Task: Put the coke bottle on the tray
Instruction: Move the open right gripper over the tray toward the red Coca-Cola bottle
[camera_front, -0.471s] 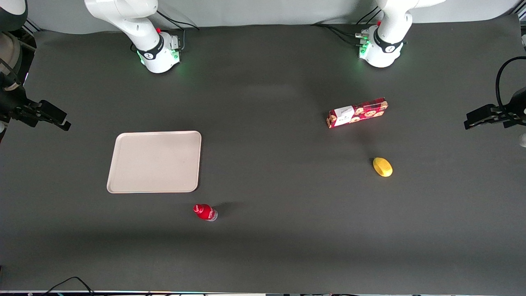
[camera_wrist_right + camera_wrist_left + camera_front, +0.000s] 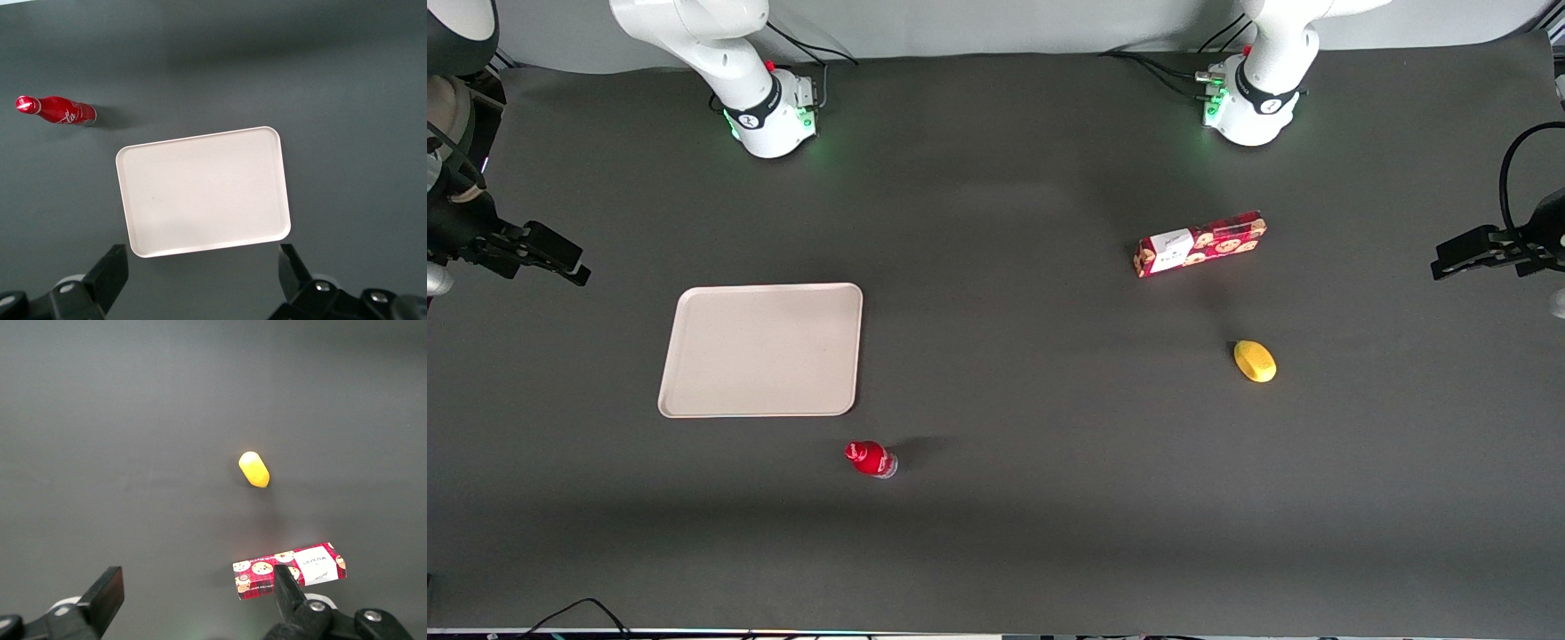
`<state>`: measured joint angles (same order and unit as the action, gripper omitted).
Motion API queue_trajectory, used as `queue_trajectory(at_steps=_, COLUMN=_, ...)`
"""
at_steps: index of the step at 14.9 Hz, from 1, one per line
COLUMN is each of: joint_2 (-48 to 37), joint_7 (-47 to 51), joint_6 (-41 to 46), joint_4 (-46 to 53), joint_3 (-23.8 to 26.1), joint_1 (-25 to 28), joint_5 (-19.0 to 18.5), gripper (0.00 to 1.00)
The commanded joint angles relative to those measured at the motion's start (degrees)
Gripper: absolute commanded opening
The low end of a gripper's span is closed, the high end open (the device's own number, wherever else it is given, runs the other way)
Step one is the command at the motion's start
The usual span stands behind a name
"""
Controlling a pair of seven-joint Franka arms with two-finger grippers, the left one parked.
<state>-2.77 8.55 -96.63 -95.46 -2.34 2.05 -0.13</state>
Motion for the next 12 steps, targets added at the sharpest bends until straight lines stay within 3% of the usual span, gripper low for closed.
queue_trajectory(at_steps=1, joint_2=3.72, joint_7=1.12, joint_6=0.30, joint_4=3.60, joint_3=1.28, joint_1=0.41, joint_5=-0.30, gripper=1.00)
queue_trajectory(at_steps=6, joint_2=17.76, joint_7=1.47, joint_6=0.48, joint_4=18.35, joint_3=4.97, joint_1=0.59, joint_5=-0.75, gripper=1.00)
queue_trajectory(at_steps=9, joint_2=26.56, joint_7=5.85, joint_6=0.39, joint_4=26.62, joint_3=10.32, joint_1=0.59, joint_5=-1.44, gripper=1.00)
queue_trajectory(at_steps=12, joint_2=32.63, joint_7=9.73, joint_6=0.39, joint_4=32.25, joint_3=14.63, joint_1=3.05, joint_5=-8.81, gripper=1.00)
